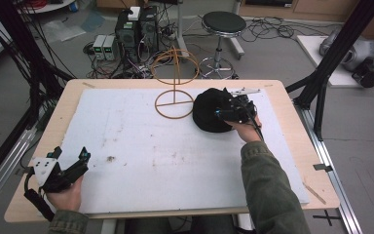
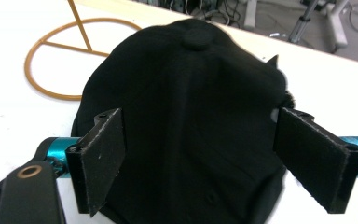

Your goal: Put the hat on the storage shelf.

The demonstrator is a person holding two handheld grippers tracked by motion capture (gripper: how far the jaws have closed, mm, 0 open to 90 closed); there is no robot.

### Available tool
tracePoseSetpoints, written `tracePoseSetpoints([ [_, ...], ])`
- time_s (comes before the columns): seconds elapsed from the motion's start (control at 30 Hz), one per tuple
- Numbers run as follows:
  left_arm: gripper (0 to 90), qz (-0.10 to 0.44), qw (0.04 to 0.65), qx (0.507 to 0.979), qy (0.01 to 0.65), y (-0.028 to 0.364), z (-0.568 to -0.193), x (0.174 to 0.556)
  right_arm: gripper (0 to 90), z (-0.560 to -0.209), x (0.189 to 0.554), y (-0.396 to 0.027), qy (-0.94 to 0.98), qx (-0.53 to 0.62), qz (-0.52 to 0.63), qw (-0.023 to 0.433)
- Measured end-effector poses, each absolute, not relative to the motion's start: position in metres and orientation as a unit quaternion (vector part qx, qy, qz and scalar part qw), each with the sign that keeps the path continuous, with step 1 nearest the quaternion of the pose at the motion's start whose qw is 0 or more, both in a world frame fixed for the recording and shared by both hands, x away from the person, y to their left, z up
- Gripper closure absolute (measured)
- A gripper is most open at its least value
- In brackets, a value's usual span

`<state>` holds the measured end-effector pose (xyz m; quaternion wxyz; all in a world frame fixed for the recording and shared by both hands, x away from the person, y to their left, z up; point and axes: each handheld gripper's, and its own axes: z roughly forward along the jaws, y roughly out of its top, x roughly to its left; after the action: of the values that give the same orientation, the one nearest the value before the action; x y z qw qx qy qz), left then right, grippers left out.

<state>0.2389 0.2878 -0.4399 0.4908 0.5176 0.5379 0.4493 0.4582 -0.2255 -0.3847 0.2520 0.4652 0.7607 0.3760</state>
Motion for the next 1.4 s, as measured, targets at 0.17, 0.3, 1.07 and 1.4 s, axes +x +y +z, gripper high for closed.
tracePoseSetpoints([
  [0.17,17.8,0.448,0.492,0.516,0.540,0.290,-0.440,0.239,25.1,-0.389,0.466,-0.205,0.753,0.483,0.353,0.275],
  [0.3,17.8,0.448,0.491,0.513,0.543,0.293,-0.441,0.238,33.6,-0.390,0.463,-0.191,0.757,0.474,0.335,0.300],
  [1.07,18.3,0.443,0.493,0.519,0.540,0.292,-0.441,0.239,85.7,-0.396,0.465,-0.193,0.738,0.536,0.326,0.249],
  [1.4,18.5,0.441,0.494,0.522,0.538,0.292,-0.442,0.240,87.8,-0.395,0.461,-0.193,0.736,0.535,0.330,0.252],
])
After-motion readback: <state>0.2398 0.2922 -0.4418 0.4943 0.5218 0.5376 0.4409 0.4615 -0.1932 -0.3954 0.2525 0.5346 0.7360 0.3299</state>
